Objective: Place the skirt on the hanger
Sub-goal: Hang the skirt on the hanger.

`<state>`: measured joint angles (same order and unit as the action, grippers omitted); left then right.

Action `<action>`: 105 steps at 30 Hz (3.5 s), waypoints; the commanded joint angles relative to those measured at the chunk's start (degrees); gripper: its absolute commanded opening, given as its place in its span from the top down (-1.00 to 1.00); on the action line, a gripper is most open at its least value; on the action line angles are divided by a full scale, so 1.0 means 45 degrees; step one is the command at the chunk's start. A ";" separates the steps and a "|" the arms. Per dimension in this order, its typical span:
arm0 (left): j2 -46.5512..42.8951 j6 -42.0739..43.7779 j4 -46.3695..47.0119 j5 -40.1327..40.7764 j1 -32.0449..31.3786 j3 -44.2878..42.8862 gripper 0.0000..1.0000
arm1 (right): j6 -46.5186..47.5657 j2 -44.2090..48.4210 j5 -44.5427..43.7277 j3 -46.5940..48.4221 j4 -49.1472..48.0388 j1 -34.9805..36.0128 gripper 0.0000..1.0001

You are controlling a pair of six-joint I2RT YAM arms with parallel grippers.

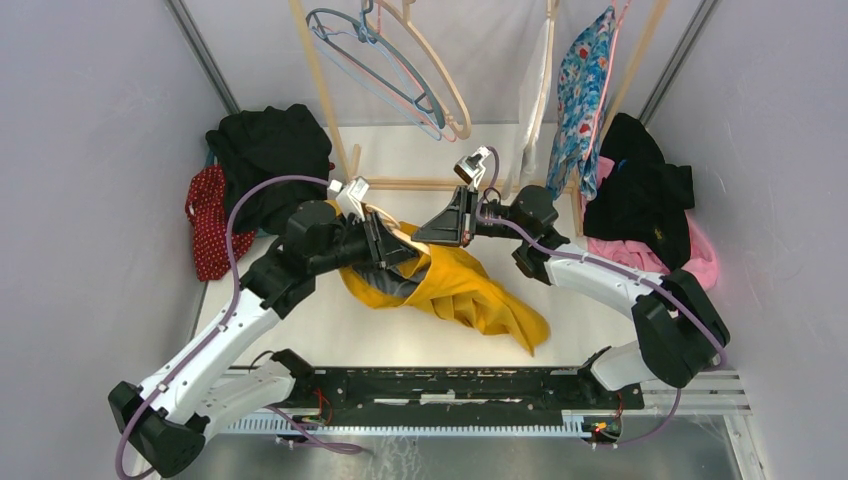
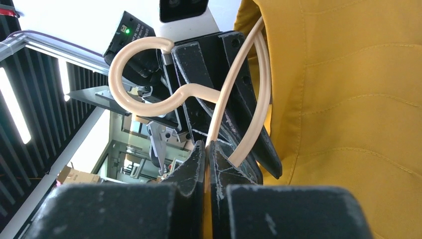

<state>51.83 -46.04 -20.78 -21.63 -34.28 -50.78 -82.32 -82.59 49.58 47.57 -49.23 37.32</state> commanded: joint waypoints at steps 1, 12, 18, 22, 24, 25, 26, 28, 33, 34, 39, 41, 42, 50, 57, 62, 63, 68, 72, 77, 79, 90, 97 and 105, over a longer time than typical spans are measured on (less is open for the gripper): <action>0.0182 0.0153 0.0794 0.0739 -0.0274 -0.0857 0.48 | 0.0082 0.0076 0.1163 0.0497 -0.1311 0.0238 0.95; 0.0429 0.0223 0.0711 0.1199 -0.0847 -0.0966 0.50 | 0.1109 -0.0292 0.1325 0.1073 0.0321 0.0800 0.83; 0.0534 0.0284 0.0710 0.1212 -0.0907 -0.0910 0.51 | 0.1448 -0.0532 0.1440 0.1398 0.0781 0.1179 0.77; 0.0532 0.0329 0.0710 0.1246 -0.0901 -0.0902 0.52 | 0.1575 -0.0690 0.1515 0.1574 0.0960 0.1418 0.72; 0.0532 0.0348 0.0710 0.1252 -0.0897 -0.0923 0.53 | 0.1576 -0.0762 0.1548 0.1649 0.0948 0.1523 0.71; 0.0549 0.0353 0.0710 0.1251 -0.0907 -0.0927 0.53 | 0.1568 -0.0795 0.1573 0.1681 0.0949 0.1571 0.68; 0.0566 0.0366 0.0708 0.1234 -0.0898 -0.0932 0.53 | 0.1572 -0.0833 0.1596 0.1734 0.0973 0.1629 0.66; 0.0593 0.0387 0.0710 0.1213 -0.0897 -0.0956 0.53 | 0.1575 -0.0901 0.1659 0.1810 0.0984 0.1715 0.64; 0.0613 0.0441 0.0710 0.1189 -0.0900 -0.0922 0.54 | 0.1655 -0.1073 0.1894 0.2011 0.1077 0.1990 0.67; 0.0615 0.0446 0.0710 0.1194 -0.0898 -0.0922 0.54 | 0.1654 -0.1107 0.1954 0.2046 0.1072 0.2030 0.78; 0.0558 0.0558 0.0508 0.1324 -0.0899 -0.0995 0.53 | 0.1095 -0.1246 0.2013 0.2053 0.0389 0.2097 0.98; 0.0516 0.0619 0.0383 0.1356 -0.0897 -0.1099 0.53 | 0.0825 -0.1265 0.1906 0.1985 -0.0006 0.2072 0.98; 0.0484 0.0680 0.0247 0.1391 -0.0897 -0.1210 0.53 | 0.0749 -0.1243 0.1764 0.1943 -0.0086 0.2035 0.98; 0.0287 0.1458 -0.1554 0.2126 -0.0897 -0.3075 0.28 | -0.1030 -0.1031 0.0976 0.1441 -0.2373 0.1525 0.98; 0.0245 0.1693 -0.2300 0.2280 -0.0902 -0.4337 0.26 | -0.1372 -0.0144 0.0519 0.1041 -0.2191 0.1315 0.98; 0.0148 0.1772 -0.2747 0.2476 -0.0905 -0.5098 0.25 | -0.0791 0.0900 0.0286 0.0886 -0.0765 0.1228 0.98; 0.0125 0.1794 -0.2847 0.2520 -0.0898 -0.5289 0.25 | -0.0671 0.1125 0.0199 0.0822 -0.0398 0.1193 0.98; 0.0169 0.1934 -0.3374 0.2755 -0.0897 -0.6315 0.24 | -0.0262 0.2545 -0.0324 0.0445 0.1587 0.0938 0.98; 0.0450 0.2063 -0.3645 0.2733 -0.0907 -0.7148 0.24 | 0.0442 0.3715 -0.0678 0.0408 0.3648 0.0765 0.98; 0.0852 0.2233 -0.3762 0.2785 -0.0898 -0.7905 0.24 | 0.0685 0.4722 -0.0907 0.0369 0.5041 0.0645 0.98; 0.1093 0.2276 -0.3748 0.2784 -0.0898 -0.8145 0.23 | 0.0537 0.4986 -0.1066 0.0211 0.5236 0.0569 0.98; 0.2662 0.2629 -0.4021 0.3185 -0.0886 -1.0414 0.23 | -0.0260 0.6835 -0.1474 -0.0055 0.6798 -0.0819 0.98; 0.3832 0.2535 -0.3492 0.3130 -0.0873 -1.0644 0.22 | -0.0141 0.8235 -0.1058 0.0188 0.8864 -0.2313 0.98; 0.6014 0.2436 -0.3350 0.2887 -0.0864 -1.2376 0.22 | 0.0071 0.9605 -0.1016 0.0830 1.1348 -0.3912 0.98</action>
<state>75.77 -36.73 -38.79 -7.73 -38.35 -100.49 -81.95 -42.70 44.95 45.78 0.16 22.17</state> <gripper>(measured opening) 0.390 0.034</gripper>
